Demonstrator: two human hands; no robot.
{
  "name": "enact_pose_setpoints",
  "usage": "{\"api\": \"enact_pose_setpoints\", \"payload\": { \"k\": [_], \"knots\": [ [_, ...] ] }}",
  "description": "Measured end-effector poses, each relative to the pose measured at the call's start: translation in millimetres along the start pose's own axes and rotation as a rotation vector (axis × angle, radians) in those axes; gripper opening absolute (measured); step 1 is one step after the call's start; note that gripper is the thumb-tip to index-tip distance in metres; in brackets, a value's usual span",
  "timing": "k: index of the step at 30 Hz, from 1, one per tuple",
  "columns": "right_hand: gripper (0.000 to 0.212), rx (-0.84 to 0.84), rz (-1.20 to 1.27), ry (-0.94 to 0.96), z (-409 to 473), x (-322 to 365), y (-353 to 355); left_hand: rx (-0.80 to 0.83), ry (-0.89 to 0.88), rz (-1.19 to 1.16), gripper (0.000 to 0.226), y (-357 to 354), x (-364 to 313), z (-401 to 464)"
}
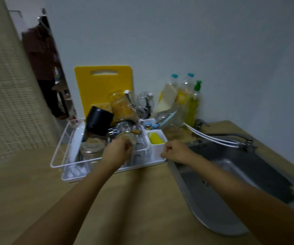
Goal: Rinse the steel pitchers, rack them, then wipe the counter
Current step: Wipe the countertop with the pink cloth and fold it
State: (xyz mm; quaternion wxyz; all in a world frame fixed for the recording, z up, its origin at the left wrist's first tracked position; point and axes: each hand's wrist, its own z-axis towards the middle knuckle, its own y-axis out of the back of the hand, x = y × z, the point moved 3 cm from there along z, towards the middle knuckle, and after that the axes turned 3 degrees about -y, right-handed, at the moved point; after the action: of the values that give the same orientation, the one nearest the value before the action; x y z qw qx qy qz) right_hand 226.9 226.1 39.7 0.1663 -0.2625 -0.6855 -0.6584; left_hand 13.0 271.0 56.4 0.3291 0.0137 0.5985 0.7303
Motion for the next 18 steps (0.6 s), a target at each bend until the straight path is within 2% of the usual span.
{"api": "enact_pose_setpoints", "payload": {
  "k": [3, 8, 12, 14, 16, 18],
  "knots": [
    [0.028, 0.163, -0.091, -0.159, -36.2, -53.4, 23.8, 0.234, -0.098, -0.053, 0.019, -43.5, -55.2, 1.5],
    [0.031, 0.137, -0.114, -0.419, -111.7, -153.0, 84.1, 0.476, -0.244, -0.121, 0.020, -116.5, -170.1, 5.2],
    [0.029, 0.036, -0.118, -0.594, -178.7, -238.6, 132.4, 0.565, -0.332, -0.168, 0.019, -168.6, -270.3, 2.8],
    [0.022, 0.036, -0.086, -0.657, -205.8, -277.4, 148.7, 0.603, -0.378, -0.178, 0.019, -195.0, -319.0, -2.6],
    [0.031, 0.017, -0.137, -0.668, -228.5, -295.6, 170.7, 0.625, -0.422, -0.200, 0.014, -218.5, -367.0, -9.6],
    [0.037, 0.034, -0.223, -0.631, -244.8, -284.3, 190.3, 0.654, -0.432, -0.243, 0.017, -236.5, -401.7, -15.0]
  ]
}}
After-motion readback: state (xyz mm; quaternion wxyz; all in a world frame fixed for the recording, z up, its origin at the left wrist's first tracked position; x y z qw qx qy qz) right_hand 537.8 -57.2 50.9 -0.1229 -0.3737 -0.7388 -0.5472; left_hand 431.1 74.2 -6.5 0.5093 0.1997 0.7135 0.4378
